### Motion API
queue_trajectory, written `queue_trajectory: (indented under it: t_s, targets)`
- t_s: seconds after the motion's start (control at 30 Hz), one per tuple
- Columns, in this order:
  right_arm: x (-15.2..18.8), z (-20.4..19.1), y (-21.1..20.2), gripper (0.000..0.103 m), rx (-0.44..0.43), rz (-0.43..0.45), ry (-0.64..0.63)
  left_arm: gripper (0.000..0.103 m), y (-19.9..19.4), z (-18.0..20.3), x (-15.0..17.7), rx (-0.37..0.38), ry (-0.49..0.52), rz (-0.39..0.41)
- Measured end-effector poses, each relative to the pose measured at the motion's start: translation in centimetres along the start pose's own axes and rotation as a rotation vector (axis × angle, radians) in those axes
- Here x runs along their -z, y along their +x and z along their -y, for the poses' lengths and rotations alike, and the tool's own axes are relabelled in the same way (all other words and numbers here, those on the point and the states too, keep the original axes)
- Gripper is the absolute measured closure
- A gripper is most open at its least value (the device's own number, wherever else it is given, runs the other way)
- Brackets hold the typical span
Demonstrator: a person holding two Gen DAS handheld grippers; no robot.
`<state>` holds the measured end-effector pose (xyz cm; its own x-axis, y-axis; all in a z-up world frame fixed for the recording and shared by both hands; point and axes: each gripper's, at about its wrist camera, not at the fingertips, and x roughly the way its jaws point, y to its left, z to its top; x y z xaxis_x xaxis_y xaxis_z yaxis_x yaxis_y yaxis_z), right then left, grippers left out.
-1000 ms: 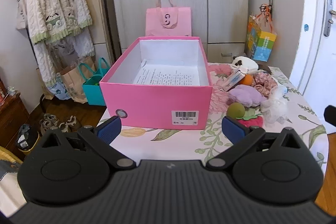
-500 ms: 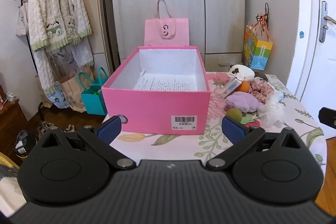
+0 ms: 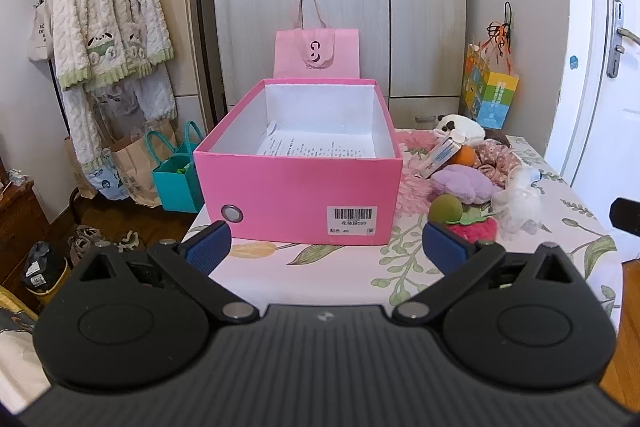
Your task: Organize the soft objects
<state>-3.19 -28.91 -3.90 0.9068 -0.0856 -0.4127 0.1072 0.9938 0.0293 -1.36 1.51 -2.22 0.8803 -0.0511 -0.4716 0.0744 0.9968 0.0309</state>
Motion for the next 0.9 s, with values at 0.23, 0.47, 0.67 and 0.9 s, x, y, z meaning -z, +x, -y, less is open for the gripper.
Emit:
queue_trajectory:
  t_s: [0.23, 0.47, 0.67, 0.9]
  targets:
    - [0.5, -0.1, 0.1, 0.000, -0.003, -0.011, -0.001, 0.000, 0.2, 0.4, 0.1, -0.010, 0.008, 0.002]
    - [1.0, -0.3, -0.1, 0.000, -0.002, -0.016, -0.013, 0.000, -0.1, 1.0, 0.9, -0.011, 0.027, 0.018]
    - [1.2, -0.4, -0.3, 0.000, 0.007, -0.020, -0.024, 0.000, -0.6, 1.1, 1.2, -0.006, 0.033, 0.032]
    - [1.4, -0.5, -0.7, 0.000, 0.017, -0.016, -0.040, 0.000, -1.3, 1.0, 1.1, 0.015, 0.038, 0.044]
